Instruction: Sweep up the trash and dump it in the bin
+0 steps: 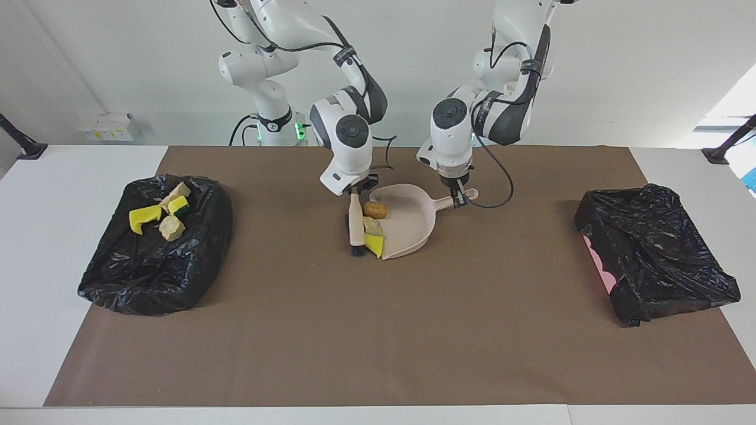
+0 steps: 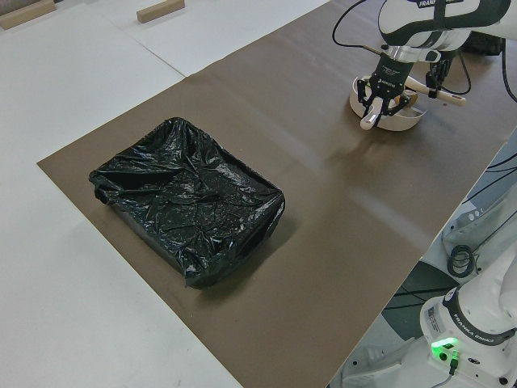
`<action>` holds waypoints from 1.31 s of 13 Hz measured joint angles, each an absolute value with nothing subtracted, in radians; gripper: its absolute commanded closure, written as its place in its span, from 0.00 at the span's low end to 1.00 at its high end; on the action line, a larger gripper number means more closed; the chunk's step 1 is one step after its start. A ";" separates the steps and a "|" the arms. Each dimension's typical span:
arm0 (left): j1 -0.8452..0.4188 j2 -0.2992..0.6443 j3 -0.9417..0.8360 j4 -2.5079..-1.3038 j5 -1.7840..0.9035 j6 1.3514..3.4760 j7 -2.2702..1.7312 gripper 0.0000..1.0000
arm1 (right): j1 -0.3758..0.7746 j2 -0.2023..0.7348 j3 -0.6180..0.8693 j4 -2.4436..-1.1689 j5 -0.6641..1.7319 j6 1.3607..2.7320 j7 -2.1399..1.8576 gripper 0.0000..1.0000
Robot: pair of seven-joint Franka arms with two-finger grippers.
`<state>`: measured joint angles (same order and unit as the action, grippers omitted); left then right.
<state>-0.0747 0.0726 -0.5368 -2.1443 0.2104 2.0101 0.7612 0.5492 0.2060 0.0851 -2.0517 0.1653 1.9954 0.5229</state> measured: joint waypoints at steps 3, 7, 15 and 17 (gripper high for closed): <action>-0.075 0.072 -0.537 -2.144 0.210 2.011 0.761 1.00 | 0.605 0.262 0.086 -1.966 0.274 2.017 0.556 1.00; -0.074 0.073 -0.532 -2.144 0.210 2.014 0.769 1.00 | 0.576 0.281 0.077 -1.926 0.294 1.959 0.551 1.00; -0.072 0.054 -0.433 -2.137 0.210 2.011 0.938 1.00 | 0.468 0.118 0.070 -1.901 0.195 1.646 0.521 1.00; -0.071 0.015 -0.358 -2.132 0.207 1.999 1.028 1.00 | 0.481 0.077 0.072 -1.914 0.169 1.597 0.521 1.00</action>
